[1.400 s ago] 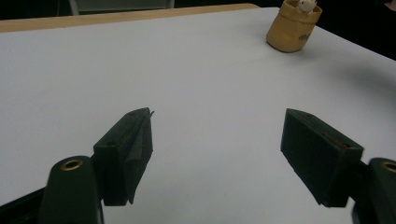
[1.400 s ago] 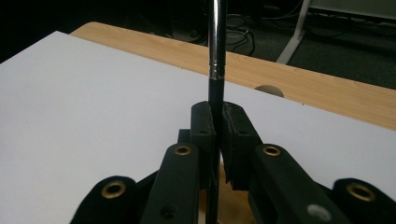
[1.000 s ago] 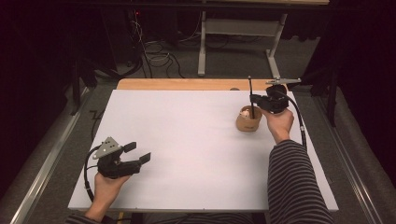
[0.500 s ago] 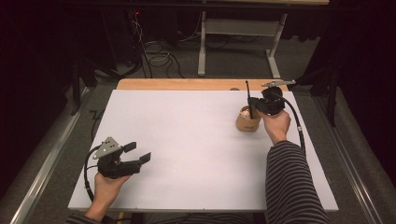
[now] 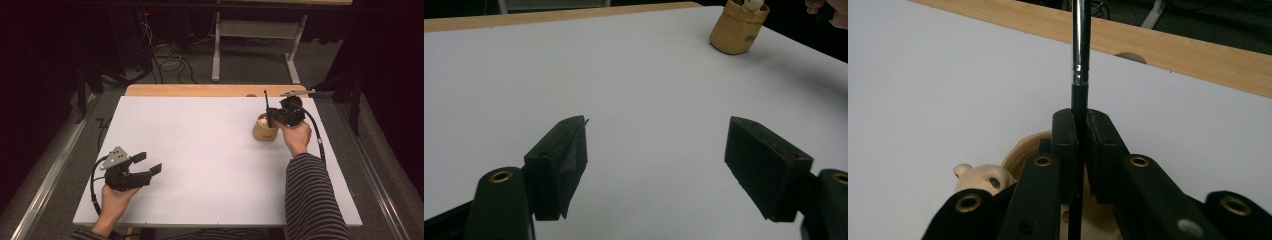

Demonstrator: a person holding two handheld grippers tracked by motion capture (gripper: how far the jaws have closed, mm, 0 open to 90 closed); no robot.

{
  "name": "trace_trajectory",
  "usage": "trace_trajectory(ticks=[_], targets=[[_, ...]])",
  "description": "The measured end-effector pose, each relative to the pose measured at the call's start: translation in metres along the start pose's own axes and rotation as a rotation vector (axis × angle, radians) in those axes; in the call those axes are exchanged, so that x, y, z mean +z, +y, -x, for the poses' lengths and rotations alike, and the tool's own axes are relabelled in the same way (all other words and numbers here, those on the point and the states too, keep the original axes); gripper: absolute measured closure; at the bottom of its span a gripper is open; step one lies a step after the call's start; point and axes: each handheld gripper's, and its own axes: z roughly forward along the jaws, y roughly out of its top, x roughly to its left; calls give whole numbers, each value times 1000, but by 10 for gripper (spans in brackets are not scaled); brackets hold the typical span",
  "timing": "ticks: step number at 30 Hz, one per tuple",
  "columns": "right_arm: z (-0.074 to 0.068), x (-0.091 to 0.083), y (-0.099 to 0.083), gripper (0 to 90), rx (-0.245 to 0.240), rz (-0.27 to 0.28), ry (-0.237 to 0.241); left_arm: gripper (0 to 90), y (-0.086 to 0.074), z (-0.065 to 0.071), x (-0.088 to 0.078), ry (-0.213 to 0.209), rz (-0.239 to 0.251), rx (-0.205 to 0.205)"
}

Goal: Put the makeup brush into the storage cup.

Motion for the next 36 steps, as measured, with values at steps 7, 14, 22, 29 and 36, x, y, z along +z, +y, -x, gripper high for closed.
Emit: trace_trajectory(ticks=[7,14,22,29,36], targets=[[1,-2,-2,820,7,-14,-1,256,0,1,0,1,-1,1],[1,-6,-5,767,12,-1,-6,256,0,0,-1,1,2,-1],[1,-14,-9,706,20,28,-7,267,3,2,2,-11,-15,7],[-1,-26,-6,663,20,62,-5,265,4,1,3,-13,-8,7],[-4,-31,-6,606,10,66,-1,262,4,1,3,-15,-4,10]])
